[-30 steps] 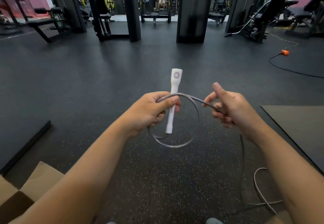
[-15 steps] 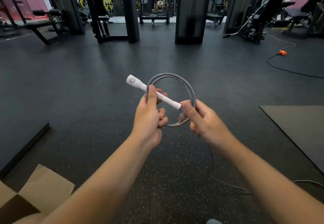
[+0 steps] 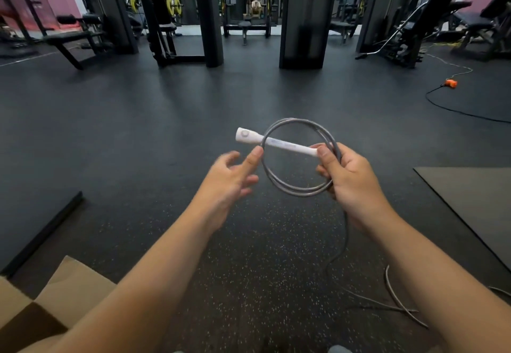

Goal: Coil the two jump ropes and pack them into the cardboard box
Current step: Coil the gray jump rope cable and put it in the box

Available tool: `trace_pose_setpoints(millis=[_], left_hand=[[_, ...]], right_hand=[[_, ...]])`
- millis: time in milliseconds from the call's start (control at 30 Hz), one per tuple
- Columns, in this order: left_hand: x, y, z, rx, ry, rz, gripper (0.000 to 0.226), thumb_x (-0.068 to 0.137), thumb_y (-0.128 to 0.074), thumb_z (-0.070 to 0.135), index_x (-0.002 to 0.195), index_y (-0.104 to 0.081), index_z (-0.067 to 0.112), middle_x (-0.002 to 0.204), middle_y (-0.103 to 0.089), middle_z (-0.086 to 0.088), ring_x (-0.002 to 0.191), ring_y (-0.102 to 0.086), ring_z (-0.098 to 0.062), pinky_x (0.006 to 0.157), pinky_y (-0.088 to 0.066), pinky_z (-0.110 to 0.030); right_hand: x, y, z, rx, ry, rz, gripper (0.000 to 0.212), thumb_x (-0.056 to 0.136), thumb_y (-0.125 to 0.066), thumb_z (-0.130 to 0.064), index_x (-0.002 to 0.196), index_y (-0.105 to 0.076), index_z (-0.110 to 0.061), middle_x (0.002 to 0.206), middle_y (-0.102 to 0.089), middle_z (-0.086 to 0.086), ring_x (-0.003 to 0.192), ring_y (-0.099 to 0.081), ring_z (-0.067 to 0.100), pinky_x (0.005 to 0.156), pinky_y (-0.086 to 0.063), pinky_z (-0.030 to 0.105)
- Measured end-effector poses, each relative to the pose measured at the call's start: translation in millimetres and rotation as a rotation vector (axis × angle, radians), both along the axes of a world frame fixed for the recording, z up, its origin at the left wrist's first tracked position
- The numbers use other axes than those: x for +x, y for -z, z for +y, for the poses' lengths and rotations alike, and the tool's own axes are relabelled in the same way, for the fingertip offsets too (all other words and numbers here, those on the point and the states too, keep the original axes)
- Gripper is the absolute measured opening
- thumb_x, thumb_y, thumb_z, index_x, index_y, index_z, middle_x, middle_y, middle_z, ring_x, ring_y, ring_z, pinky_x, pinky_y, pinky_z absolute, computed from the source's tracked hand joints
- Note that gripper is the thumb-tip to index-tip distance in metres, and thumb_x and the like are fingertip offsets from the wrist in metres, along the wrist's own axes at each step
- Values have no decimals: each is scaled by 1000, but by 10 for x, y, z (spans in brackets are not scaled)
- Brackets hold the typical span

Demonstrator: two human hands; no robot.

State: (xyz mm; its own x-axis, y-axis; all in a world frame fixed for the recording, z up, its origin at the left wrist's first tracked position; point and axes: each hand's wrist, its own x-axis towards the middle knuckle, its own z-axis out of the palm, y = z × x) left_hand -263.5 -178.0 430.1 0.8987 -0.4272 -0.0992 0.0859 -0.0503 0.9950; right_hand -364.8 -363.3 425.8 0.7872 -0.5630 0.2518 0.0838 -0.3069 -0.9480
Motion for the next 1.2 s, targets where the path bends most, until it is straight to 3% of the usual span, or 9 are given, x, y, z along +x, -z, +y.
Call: trace_pose_setpoints(millis=[100, 233, 367, 467, 600, 700, 900, 1067, 1200], left_hand=[[125, -141, 136, 221, -32, -471, 105, 70, -79, 64, 156, -28, 30, 134, -55, 12, 121, -54, -5, 101, -39, -26], [41, -394, 137, 488, 311, -836, 87, 66, -81, 65, 142, -51, 32, 132, -62, 18, 121, -56, 4, 108, -43, -23], [-81, -285, -9, 490, 591, -538, 38, 80, -83, 45, 107, -71, 21, 87, -76, 6, 76, -73, -10, 78, -60, -33], [-145, -153, -50, 349, 639, -334, 30, 94, -69, 38, 102, -70, 9, 69, -59, 3, 53, -52, -12, 51, -46, -28], [-191, -115, -57, 371, 654, -412, 31, 102, -55, 43, 100, -68, 15, 70, -50, 7, 52, -42, -6, 48, -36, -20], [-90, -127, 17, 321, 575, -428, 30, 102, -54, 43, 96, -67, 17, 67, -50, 12, 50, -40, -5, 45, -34, -17], [198, -170, 143, -130, 248, -225, 29, 104, -50, 38, 91, -57, 14, 63, -40, 10, 46, -26, -7, 38, -23, -18], [-72, -55, -209, -542, 108, 102, 24, 107, -44, 31, 95, -50, 12, 66, -41, 5, 48, -33, -7, 43, -34, -20], [-186, -83, -383, -829, -33, 261, 22, 111, -35, 27, 97, -44, 12, 69, -42, 3, 53, -36, -10, 49, -39, -23]], right_hand=[[-49, -59, -123, -189, -156, 91, 19, 102, -58, -29, 101, -73, -17, 68, -56, -9, 60, -54, -4, 59, -43, 16], [-82, -68, -51, -417, -430, 233, 12, 101, -61, -27, 95, -71, -23, 71, -59, -8, 67, -53, 3, 67, -43, 26], [-98, -96, 79, -222, -547, 171, 17, 99, -63, -23, 111, -59, -12, 75, -72, -4, 70, -61, 3, 68, -45, 18], [-140, -144, 78, -98, -513, 125, 24, 97, -63, -32, 110, -54, -14, 75, -71, 11, 62, -55, 14, 58, -44, 21], [-199, -203, -30, -18, -438, 120, 41, 95, -53, -49, 106, -64, -11, 65, -60, 9, 46, -37, 9, 45, -30, 18], [-273, -213, -188, -163, -346, 147, 41, 91, -55, -54, 94, -73, -18, 61, -59, 1, 49, -45, 7, 54, -36, 20], [-364, -142, -598, -191, -230, 184, 16, 98, -64, -30, 95, -77, -20, 67, -60, 4, 62, -52, 21, 60, -47, 31], [-180, -19, -257, -136, -192, 150, 21, 105, -49, -39, 101, -68, -29, 55, -50, 4, 48, -44, 21, 46, -41, 30], [-94, 54, 187, 177, -323, 70, 50, 98, -32, -62, 107, -63, -24, 67, -56, 4, 52, -46, 12, 46, -34, 22]])
